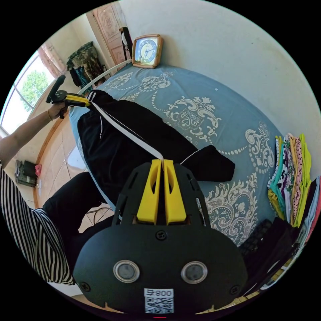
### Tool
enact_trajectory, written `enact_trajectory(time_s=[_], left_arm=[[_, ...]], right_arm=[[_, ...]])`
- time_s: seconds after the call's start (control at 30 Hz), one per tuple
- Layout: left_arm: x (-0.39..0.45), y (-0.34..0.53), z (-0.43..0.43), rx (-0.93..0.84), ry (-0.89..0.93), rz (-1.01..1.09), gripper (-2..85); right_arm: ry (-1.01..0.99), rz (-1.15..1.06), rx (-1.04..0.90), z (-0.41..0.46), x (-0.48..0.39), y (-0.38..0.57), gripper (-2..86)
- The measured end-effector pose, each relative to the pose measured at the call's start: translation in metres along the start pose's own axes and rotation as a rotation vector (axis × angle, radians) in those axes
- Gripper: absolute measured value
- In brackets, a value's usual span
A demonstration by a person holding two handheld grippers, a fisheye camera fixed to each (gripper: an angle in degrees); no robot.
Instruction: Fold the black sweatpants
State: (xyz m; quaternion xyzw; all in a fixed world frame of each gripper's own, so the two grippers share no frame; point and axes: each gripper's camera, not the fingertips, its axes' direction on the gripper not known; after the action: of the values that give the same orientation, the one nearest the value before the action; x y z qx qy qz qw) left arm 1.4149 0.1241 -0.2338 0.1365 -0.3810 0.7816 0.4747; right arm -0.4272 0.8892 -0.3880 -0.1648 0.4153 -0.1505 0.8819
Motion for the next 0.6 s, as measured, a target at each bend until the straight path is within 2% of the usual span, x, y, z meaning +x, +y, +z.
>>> enact_trajectory(time_s=[0.6], left_arm=[[0.063,0.102,0.032,-0.082,-0.003,-0.04,1.4]], right_arm=[[-0.014,0.053,-0.015,0.034,-0.069,0.144,0.9]])
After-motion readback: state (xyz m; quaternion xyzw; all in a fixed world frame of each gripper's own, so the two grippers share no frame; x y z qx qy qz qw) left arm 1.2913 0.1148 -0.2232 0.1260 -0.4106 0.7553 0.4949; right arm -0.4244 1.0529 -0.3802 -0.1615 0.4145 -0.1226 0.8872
